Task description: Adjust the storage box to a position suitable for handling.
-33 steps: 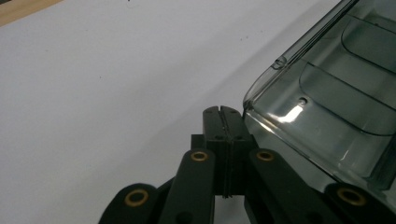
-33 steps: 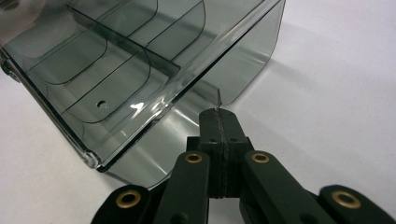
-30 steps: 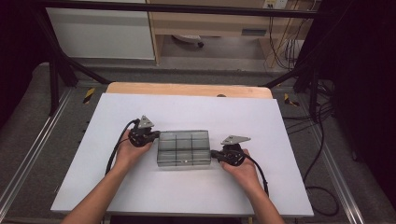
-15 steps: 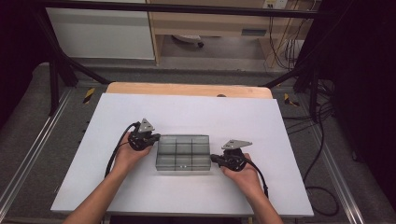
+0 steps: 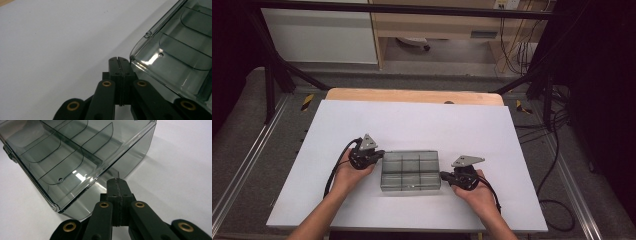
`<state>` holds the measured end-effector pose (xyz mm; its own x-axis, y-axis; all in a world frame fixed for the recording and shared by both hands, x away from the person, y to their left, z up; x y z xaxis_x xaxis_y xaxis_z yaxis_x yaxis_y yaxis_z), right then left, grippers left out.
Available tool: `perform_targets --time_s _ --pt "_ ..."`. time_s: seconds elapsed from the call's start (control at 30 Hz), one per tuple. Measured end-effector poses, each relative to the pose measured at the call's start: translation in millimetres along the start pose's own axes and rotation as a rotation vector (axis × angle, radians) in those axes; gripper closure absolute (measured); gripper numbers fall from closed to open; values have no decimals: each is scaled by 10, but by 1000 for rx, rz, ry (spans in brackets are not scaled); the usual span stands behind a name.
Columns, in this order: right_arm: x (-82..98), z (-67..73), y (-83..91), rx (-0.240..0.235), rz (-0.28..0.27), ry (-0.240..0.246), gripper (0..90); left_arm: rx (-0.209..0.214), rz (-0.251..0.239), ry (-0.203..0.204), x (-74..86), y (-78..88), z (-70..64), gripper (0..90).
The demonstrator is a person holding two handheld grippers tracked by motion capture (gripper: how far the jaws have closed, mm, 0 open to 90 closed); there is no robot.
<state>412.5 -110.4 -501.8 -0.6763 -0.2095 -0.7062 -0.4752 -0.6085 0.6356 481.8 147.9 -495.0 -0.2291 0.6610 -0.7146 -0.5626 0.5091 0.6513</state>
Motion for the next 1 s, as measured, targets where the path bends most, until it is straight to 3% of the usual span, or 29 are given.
perform_targets --time_s 1.0 --pt "204 80 168 -6 5 -14 900 23 -7 -2 -5 67 -211 900"
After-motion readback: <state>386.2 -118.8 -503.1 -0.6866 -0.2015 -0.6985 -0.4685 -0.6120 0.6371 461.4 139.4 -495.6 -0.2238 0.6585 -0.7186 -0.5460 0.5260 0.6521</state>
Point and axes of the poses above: each handheld gripper's, and its own axes: y roughly backward along the jaws, x roughly out of its underside, z roughly to its left, the point moved 8 cm from there along -y, roughly forward along the jaws, and after that the axes turned 14 degrees about -y, right-handed, at the moved point
